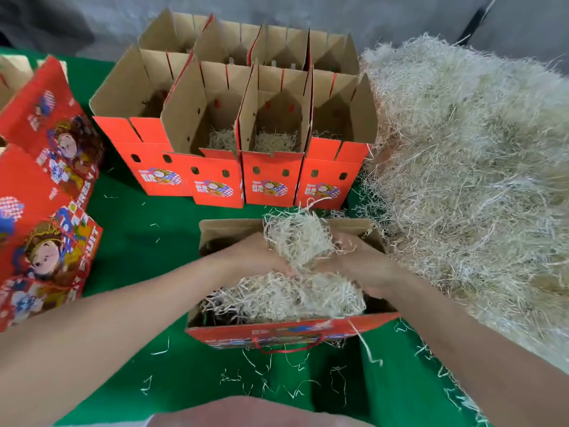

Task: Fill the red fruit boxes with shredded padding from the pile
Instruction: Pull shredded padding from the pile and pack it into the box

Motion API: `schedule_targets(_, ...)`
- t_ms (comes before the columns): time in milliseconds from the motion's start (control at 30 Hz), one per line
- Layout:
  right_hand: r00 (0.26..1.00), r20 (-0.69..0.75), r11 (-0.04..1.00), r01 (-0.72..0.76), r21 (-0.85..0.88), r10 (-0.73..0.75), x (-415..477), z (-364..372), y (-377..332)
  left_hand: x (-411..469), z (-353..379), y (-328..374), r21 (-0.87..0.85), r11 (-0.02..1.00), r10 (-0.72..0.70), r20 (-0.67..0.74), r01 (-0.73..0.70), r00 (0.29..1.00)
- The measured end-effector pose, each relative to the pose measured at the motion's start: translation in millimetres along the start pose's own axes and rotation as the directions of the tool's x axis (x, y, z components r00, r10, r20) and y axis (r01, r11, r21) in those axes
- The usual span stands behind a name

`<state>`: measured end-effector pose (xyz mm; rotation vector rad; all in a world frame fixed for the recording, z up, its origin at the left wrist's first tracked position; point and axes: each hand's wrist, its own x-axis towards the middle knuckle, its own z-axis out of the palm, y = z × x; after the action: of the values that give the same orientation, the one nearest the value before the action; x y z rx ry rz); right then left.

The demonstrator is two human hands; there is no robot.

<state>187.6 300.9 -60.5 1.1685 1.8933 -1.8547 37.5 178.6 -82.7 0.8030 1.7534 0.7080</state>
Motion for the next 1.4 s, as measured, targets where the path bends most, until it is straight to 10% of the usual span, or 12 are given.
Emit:
schedule_targets(133,0.969,-0.237,0.973,0.017,-0.231,-0.073,-1.8,-29.0,9.6,-0.7,-27.6,-22.7,0.660,0.748,-0.069,-0.027,0.070,0.997)
schedule_targets(267,0.962,0.169,0.915,0.259,-0.310,-0.215,-4.6,-26.6,5.6,-1.6,-23.7,-19.3,0.536,0.834,-0.219,0.099,0.133,0.971)
schedule_targets(367,0.943,0.305,0.643,0.317,-0.697,-0.134,8.7,-15.3,-4.2,6.1,-13.3,-4.1,0.234,0.931,-0.342,0.295,0.279,0.892)
schedule_targets(500,0.973,0.231,0.282,0.214,-0.935,0.027,35.9,-0.4,-4.0,30.0,-0.4,-5.0,0.459,0.844,-0.412,0.230,0.275,0.882)
schedule_targets(700,0.930,0.331,-0.082,0.347,-0.934,0.163,83.0,19.0,14.4,59.5,18.4,-30.9,0.784,0.596,-0.414,0.113,0.175,0.903)
schedule_targets(767,0.881,0.325,-0.190,0.404,-0.895,0.343,96.6,23.4,24.2,62.9,20.2,-46.7,0.950,0.313,-0.475,0.137,0.021,0.869)
schedule_targets(800,0.863,0.306,-0.193,0.407,-0.893,0.402,102.9,22.7,29.6,64.0,21.4,-56.8,0.975,0.221,-0.500,0.148,-0.040,0.854)
schedule_targets(1000,0.828,0.279,-0.274,0.448,-0.851,0.486,115.2,24.2,34.0,70.5,17.5,-48.7,0.897,0.440,-0.280,0.085,0.049,0.956)
schedule_targets(1200,0.674,0.460,-0.047,0.590,-0.806,0.578,114.2,49.3,26.5,74.6,43.4,-44.4,0.892,0.383,-0.460,0.411,-0.242,0.787)
schedule_targets(1400,0.690,0.335,-0.258,0.606,-0.753,0.642,119.5,39.3,43.0,66.5,25.9,-77.2,0.932,0.205,-0.625,0.359,-0.299,0.693)
